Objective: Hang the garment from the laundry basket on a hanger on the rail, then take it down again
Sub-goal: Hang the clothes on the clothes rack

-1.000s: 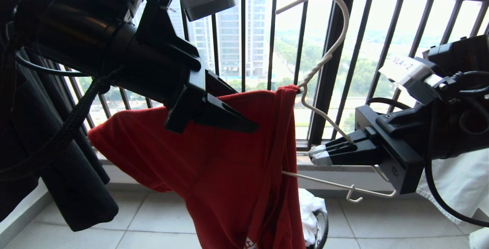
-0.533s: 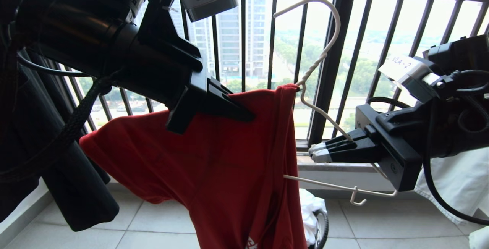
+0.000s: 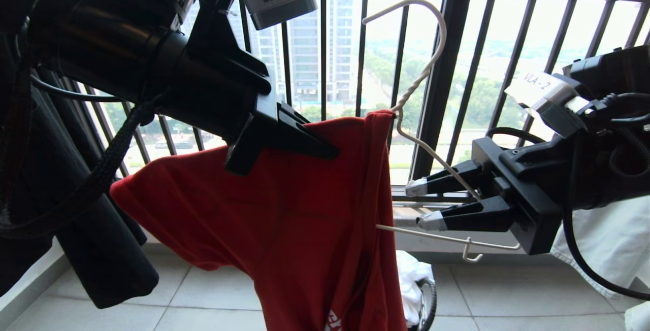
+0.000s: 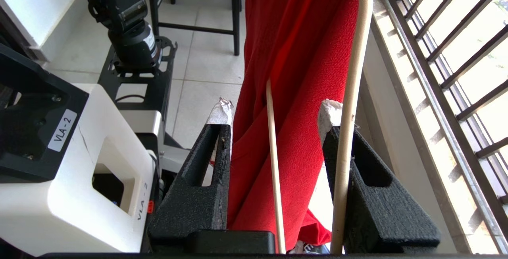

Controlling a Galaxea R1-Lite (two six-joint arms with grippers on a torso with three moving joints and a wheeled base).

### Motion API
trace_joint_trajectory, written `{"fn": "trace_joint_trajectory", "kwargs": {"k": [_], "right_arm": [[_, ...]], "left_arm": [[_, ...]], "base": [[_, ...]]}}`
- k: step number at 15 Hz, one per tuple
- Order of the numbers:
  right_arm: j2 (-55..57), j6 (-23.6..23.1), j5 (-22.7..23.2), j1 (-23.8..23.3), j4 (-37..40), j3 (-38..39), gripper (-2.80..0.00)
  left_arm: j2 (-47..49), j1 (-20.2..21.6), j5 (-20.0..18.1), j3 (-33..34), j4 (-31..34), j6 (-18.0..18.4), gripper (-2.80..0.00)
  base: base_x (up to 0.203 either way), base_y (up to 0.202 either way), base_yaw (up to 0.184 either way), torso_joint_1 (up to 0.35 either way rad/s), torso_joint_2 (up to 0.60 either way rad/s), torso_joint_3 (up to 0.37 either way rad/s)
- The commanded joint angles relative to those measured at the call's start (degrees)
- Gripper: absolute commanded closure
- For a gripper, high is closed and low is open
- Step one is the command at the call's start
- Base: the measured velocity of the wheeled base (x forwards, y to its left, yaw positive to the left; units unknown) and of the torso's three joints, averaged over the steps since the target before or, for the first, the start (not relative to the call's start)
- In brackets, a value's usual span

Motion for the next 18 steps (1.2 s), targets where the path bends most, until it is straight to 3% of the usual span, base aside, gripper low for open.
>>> {"fn": "trace_joint_trajectory", "kwargs": {"k": [1,5,11,14,18], "right_arm": [[0.1,-0.13,0.24,-0.11,-0.04,-0.1,-2.8],[0.34,-0.07,0.15,-1.09,-0.13,-0.44,-2.8],[3.41,0.42,0.85,-8.22,-0.1,-4.25,-2.8],[3.94,0.38,0.49,-14.01,0.19,-6.14,-2.8],[-1.7,6.43,0.53,-20.47,1.75,-5.39,-2.8]], "left_arm": [[0.09,-0.01,-0.37,-0.03,0.22,0.19,0.0],[-0.49,-0.01,-0.29,0.32,0.22,0.11,0.0],[-2.23,0.25,0.59,0.49,0.38,-2.4,0.0],[-2.28,1.13,0.59,0.49,0.4,-3.32,0.0],[-1.93,2.36,0.61,0.22,-0.03,-3.76,0.0]], "base": [[0.0,0.0,0.0,0.0,0.0,0.0],[0.0,0.0,0.0,0.0,0.0,0.0],[0.0,0.0,0.0,0.0,0.0,0.0],[0.0,0.0,0.0,0.0,0.0,0.0],[0.0,0.0,0.0,0.0,0.0,0.0]]}}
